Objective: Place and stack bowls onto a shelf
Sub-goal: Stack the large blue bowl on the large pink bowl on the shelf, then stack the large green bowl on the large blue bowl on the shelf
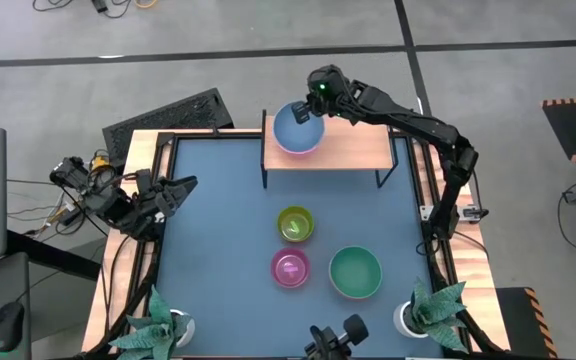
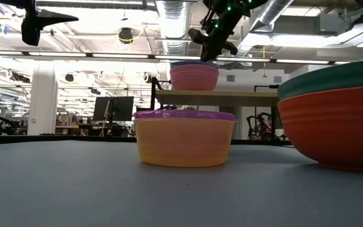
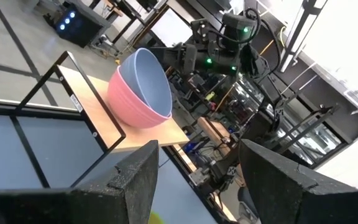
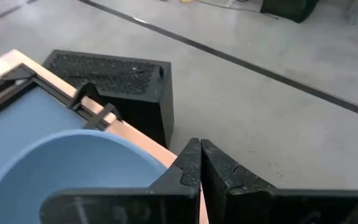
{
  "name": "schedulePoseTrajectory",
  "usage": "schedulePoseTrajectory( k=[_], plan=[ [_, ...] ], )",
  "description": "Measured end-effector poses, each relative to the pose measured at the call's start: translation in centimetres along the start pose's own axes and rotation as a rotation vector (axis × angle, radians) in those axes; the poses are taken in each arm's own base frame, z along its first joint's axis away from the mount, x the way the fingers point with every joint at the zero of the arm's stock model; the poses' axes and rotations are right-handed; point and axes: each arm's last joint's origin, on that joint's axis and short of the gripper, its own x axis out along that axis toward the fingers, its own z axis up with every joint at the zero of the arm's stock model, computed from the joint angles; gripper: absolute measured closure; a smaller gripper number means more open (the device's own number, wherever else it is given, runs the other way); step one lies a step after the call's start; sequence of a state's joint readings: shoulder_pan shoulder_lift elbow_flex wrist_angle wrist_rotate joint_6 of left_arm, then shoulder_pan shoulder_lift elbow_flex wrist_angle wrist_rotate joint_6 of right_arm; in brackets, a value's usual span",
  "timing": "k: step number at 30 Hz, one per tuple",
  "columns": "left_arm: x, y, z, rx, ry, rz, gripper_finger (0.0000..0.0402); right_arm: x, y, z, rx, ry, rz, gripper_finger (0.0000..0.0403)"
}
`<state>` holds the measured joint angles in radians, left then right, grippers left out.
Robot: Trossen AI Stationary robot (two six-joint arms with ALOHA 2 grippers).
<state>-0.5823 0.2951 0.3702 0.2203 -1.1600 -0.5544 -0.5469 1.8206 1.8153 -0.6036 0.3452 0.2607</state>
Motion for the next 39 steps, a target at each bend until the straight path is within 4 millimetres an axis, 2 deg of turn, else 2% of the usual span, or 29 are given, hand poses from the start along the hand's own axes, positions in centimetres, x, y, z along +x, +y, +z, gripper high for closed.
schedulePoseTrajectory(
  k=[7, 13, 15, 20, 24, 28, 35, 37, 39],
  plan=[
    [0.0, 0.0, 0.0, 0.005, 0.0, 0.004, 0.0193, 0.8, 0.5, -1.1, -0.01, 0.006, 0.009, 0.0381],
    [0.0, 0.0, 0.0, 0.003, -0.001, 0.005, 0.0193, -1.1, 2.9, 0.8, -0.108, -0.227, 0.059, 0.0378],
    [0.0, 0.0, 0.0, 0.001, -0.001, 0.005, 0.0193, -1.4, 3.8, 0.7, -0.158, -0.258, 0.054, 0.0381],
    [0.0, 0.0, 0.0, -0.001, -0.001, 0.006, 0.0193, 0.4, 5.8, -0.9, -0.257, -0.225, 0.04, 0.0381],
    [0.0, 0.0, 0.0, -0.002, -0.002, 0.007, 0.0193, 1.9, 6.1, -1.8, -0.277, -0.187, 0.032, 0.0379],
    [0.0, 0.0, 0.0, -0.007, -0.001, 0.007, 0.0193, 2.1, 6.2, -2.1, -0.288, -0.166, 0.03, 0.038],
    [0.0, 0.0, 0.0, -0.005, -0.001, 0.007, 0.0193, 0.3, 5.6, -0.6, -0.272, -0.18, 0.038, 0.0377],
    [0.0, 0.0, 0.0, -0.006, -0.001, 0.007, 0.0193, -1.3, 5.6, 0.5, -0.259, -0.193, 0.07, 0.0376],
    [0.0, 0.0, 0.0, -0.006, -0.001, 0.007, 0.0193, -4.2, 5.3, 1.9, -0.256, -0.197, 0.137, 0.0375]
  ],
)
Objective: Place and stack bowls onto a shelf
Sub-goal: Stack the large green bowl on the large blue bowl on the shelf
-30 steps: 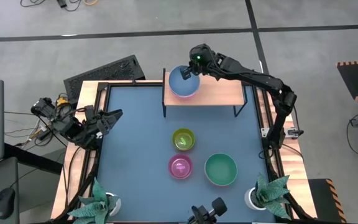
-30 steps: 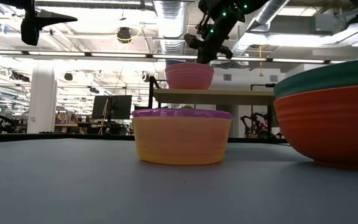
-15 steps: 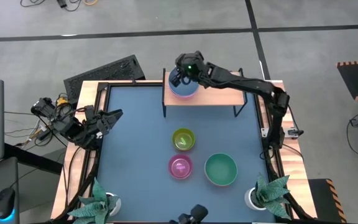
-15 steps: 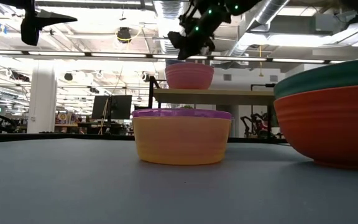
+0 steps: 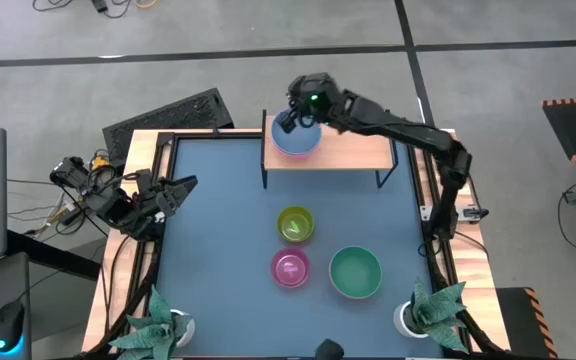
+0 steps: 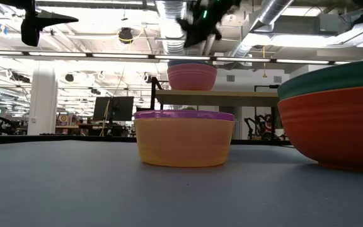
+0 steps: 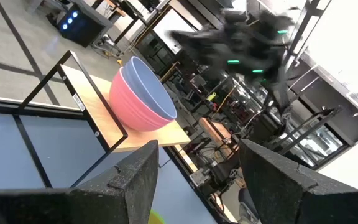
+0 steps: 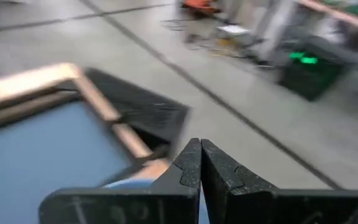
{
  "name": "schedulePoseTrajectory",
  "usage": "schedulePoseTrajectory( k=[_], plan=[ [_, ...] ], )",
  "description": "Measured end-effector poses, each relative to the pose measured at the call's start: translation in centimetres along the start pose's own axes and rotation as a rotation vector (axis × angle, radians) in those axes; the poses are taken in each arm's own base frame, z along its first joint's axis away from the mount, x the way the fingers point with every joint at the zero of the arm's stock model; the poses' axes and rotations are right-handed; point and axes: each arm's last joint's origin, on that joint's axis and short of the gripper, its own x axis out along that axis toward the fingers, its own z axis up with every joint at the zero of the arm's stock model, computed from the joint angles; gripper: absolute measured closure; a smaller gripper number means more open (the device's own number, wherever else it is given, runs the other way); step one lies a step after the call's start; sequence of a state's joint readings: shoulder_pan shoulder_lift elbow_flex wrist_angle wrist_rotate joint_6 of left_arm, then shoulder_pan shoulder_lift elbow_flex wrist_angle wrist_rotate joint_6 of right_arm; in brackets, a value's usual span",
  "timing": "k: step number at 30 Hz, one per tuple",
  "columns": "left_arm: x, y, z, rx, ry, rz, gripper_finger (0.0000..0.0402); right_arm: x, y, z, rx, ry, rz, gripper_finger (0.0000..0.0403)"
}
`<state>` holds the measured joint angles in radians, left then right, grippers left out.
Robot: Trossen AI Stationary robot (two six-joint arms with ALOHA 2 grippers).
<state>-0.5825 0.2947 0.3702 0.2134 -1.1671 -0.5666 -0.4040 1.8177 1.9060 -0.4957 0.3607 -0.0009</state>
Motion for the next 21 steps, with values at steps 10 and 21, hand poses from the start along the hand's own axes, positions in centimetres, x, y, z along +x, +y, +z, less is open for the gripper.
schedulePoseTrajectory(
  k=[10, 21],
  plan=[
    [0.0, 0.1, -0.1, 0.018, 0.006, 0.004, 0.0193, -10.1, -0.2, -1.9, 0.029, 0.546, 0.18, 0.0334],
    [0.0, 0.1, -0.2, 0.018, 0.008, 0.004, 0.0193, -16.4, 4.7, -10.9, 0.014, 0.921, 0.183, 0.021]
  ],
)
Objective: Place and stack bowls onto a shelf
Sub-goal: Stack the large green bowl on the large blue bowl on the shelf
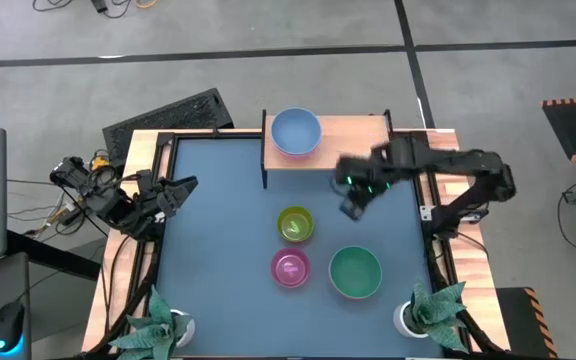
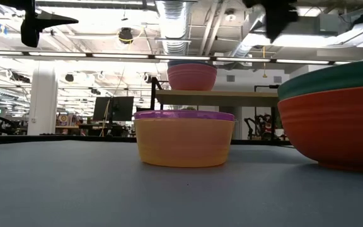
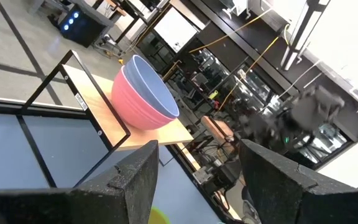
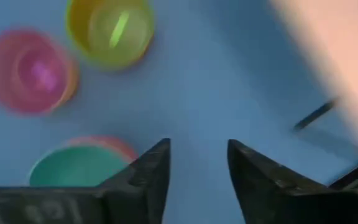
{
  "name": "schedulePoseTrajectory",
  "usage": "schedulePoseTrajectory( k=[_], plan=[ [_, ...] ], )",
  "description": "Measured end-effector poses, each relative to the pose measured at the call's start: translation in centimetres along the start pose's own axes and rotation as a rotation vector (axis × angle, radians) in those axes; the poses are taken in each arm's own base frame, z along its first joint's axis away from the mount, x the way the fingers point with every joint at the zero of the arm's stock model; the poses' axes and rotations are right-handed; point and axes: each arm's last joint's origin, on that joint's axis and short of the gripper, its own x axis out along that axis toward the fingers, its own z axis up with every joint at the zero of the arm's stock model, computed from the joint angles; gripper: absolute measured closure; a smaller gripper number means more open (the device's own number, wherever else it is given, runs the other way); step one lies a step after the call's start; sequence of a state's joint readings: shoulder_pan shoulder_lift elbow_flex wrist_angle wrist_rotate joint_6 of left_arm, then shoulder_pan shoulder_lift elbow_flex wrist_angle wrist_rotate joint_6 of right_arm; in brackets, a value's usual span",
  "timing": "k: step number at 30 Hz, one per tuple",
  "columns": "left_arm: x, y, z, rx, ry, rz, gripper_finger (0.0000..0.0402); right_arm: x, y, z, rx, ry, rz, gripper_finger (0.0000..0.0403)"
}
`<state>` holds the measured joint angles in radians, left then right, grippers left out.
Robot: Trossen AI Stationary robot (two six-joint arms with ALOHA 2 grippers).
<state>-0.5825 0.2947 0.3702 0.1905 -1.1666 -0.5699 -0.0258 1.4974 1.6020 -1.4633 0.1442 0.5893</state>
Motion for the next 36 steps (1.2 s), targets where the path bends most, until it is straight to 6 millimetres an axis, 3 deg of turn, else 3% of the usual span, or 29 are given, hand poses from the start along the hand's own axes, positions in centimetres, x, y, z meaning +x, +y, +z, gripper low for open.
schedulePoseTrajectory(
  k=[4, 9, 19, 27, 31, 36],
  plan=[
    [0.0, 0.0, 0.0, -0.017, 0.006, -0.009, 0.0193, 2.2, 1.3, -3.4, 0.017, 0.071, 0.056, 0.018],
    [0.0, -0.1, -0.1, -0.027, 0.02, -0.031, 0.0193, 5.2, 2.3, -6.5, 0.056, 0.128, 0.153, 0.0173],
    [0.0, -0.1, -0.1, -0.062, 0.022, -0.031, 0.0193, 10.3, 3.3, -9.1, 0.098, 0.17, 0.235, 0.0173],
    [0.0, -0.1, -0.1, -0.062, 0.022, -0.031, 0.0193, 12.5, 3.2, -10.3, 0.121, 0.187, 0.232, 0.0174],
    [0.0, -0.1, -0.1, -0.061, 0.022, -0.03, 0.0193, 12.9, 2.9, -10.6, 0.122, 0.199, 0.217, 0.0196],
    [0.0, -0.1, -0.1, -0.061, 0.022, -0.03, 0.0193, 12.9, 3.0, -10.6, 0.121, 0.199, 0.219, 0.0281]
  ],
)
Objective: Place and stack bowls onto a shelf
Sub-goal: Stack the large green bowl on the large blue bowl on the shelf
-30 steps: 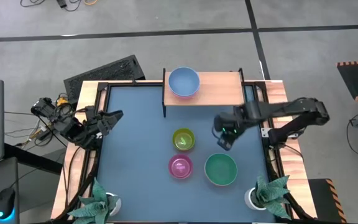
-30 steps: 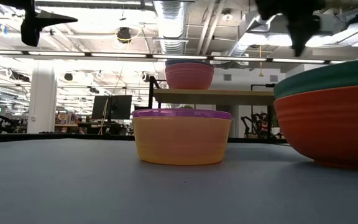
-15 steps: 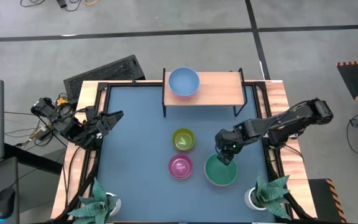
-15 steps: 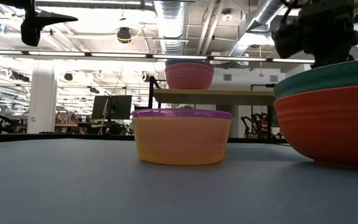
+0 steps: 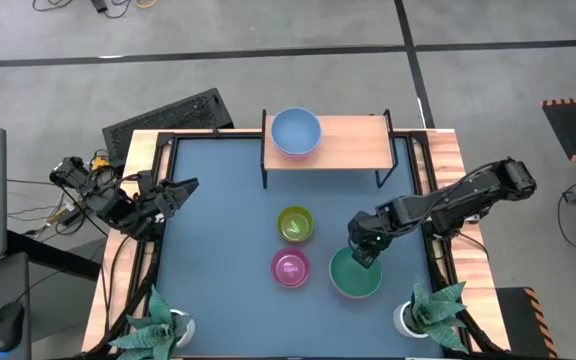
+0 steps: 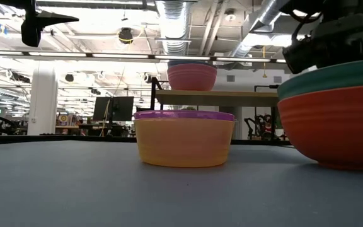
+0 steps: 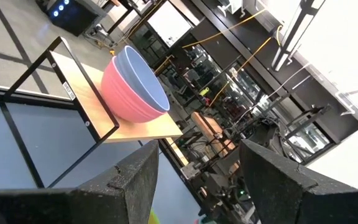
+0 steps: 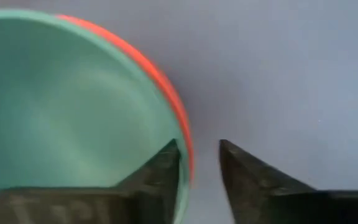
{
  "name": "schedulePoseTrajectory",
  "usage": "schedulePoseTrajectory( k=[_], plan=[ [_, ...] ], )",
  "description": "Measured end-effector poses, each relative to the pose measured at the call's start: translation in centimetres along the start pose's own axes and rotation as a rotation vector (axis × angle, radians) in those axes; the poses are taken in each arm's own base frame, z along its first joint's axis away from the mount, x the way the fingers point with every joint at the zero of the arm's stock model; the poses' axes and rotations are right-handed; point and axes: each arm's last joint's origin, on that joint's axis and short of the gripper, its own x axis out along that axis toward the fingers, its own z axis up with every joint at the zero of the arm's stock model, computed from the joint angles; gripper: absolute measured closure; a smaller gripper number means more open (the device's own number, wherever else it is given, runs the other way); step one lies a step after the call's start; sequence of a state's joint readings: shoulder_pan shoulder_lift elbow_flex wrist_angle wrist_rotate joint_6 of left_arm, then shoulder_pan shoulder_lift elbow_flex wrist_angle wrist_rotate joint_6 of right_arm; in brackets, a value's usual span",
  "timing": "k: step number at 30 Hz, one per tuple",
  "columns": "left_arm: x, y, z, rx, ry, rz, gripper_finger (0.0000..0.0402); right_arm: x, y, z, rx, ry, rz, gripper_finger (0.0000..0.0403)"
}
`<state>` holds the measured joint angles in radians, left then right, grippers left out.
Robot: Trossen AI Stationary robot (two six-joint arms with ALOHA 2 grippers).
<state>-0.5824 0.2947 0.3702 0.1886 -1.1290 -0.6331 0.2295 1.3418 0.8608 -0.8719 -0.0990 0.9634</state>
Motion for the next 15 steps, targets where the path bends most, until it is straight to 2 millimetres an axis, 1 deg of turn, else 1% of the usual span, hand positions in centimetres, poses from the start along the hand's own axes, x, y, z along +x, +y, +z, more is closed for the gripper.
schedulePoseTrajectory(
  k=[3, 4, 10, 12, 15],
  plan=[
    [0.0, 0.0, 0.0, 0.0, 0.0, 0.0, 0.0193, 0.0, 0.0, 0.0, -0.001, 0.002, -0.001, 0.0356],
    [0.0, 0.0, 0.0, 0.0, 0.0, 0.001, 0.0193, 0.0, -0.1, 0.0, 0.004, 0.003, -0.003, 0.0373],
    [0.0, 0.0, 0.0, 0.0, -0.001, 0.001, 0.0193, -0.2, -0.2, 0.2, 0.022, 0.001, 0.003, 0.0373],
    [0.0, 0.0, 0.0, 0.0, -0.001, 0.001, 0.0193, -0.5, -0.5, 0.4, 0.035, -0.008, 0.014, 0.0373],
    [0.0, 0.0, 0.0, 0.0, -0.001, 0.001, 0.0193, -1.6, -0.8, 0.9, 0.063, -0.032, 0.035, 0.0373]
  ],
)
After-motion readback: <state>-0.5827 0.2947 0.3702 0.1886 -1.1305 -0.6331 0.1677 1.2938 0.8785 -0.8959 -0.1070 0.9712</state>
